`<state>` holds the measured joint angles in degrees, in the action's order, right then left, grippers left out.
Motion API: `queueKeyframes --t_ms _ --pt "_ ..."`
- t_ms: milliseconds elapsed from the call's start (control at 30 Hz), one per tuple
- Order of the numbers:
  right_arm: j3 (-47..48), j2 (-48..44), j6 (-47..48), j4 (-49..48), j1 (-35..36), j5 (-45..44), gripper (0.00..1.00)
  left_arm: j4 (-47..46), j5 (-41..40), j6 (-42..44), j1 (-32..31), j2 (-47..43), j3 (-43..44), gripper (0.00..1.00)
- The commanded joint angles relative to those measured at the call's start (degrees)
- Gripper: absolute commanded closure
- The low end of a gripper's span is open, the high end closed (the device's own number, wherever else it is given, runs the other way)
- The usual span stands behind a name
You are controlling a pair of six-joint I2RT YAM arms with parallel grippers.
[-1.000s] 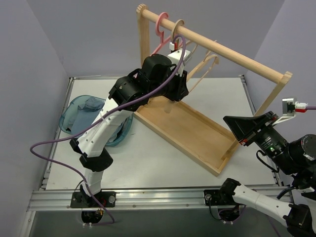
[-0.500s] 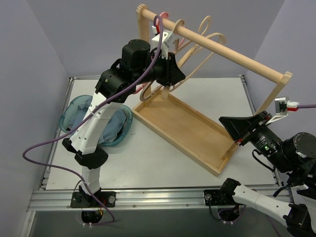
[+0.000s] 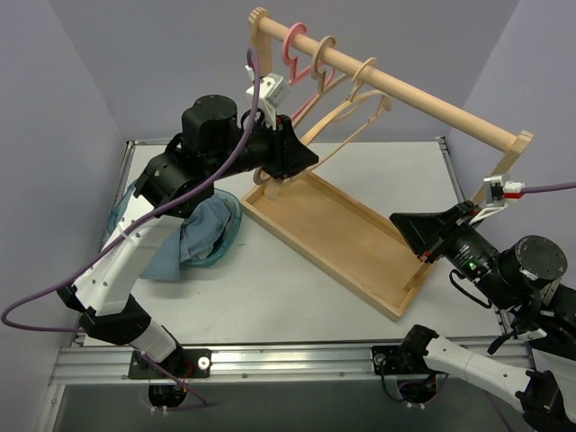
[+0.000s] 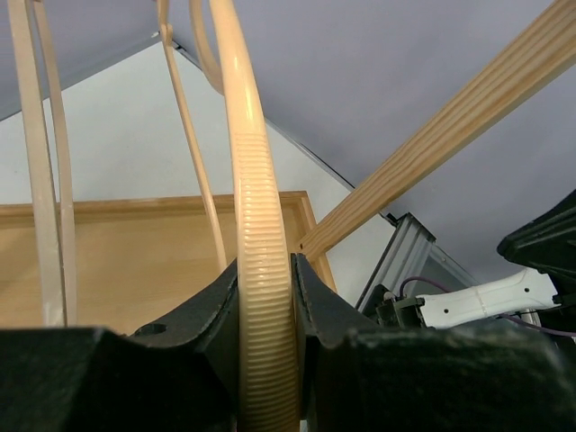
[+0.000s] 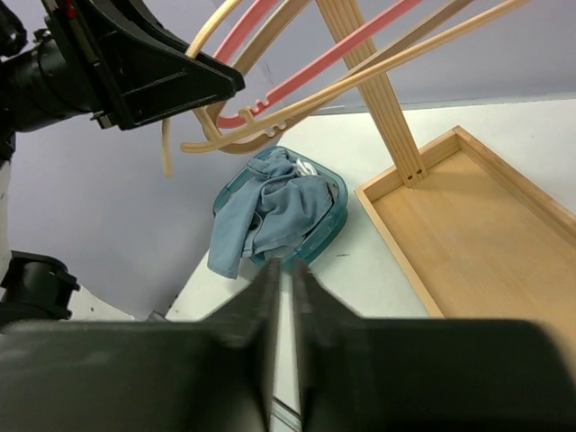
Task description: Remove the skirt from the hanger
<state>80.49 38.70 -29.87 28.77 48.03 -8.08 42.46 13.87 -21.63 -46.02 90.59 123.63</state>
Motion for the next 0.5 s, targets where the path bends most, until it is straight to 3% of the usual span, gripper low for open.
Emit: queueKeyframes --t_ms 0,67,100,167,200,233,267,400,467 --pt "-0.77 0.85 0.43 -3.02 -0.13 -0.1 0.88 -6.25 0.72 1.06 0.05 -2.52 -1.46 0.98" --pt "-1.03 1.46 -0.19 -2.32 -0.13 -0.88 0.7 -6.16 0.98 0.89 0.05 -2.69 -2.78 0.97" --pt "-1.21 1.73 -0.37 -1.19 -0.13 -1.15 0.55 -6.25 1.07 0.89 0.05 -2.87 -4.79 0.89" --pt "-1.91 2.69 -0.98 0.48 -0.13 -2.11 0.43 -6.33 0.81 0.45 0.05 -3.74 -7.17 0.71" --pt "-2.09 2.96 -1.16 2.23 -0.13 -2.99 0.33 -6.68 0.64 0.27 0.05 -4.27 -10.14 0.44" --pt "-2.96 3.31 -1.51 3.03 -0.13 -3.43 0.29 -7.12 -0.06 -0.17 0.05 -5.58 -11.82 0.31" --pt "-3.58 3.4 -2.38 4.26 -0.13 -3.87 0.26 -7.73 -0.42 -0.52 -0.03 -6.47 -13.66 0.06" --pt "-7.35 2.35 -3.79 4.28 -0.13 -4.76 0.04 -12.03 -0.6 -1.31 -0.47 -12.17 -22.63 0.06" --pt "-10.24 0.95 -3.62 2.0 -0.13 -2.57 0.0 -14.85 -0.51 -1.66 -0.91 -17.27 -28.87 0.06"
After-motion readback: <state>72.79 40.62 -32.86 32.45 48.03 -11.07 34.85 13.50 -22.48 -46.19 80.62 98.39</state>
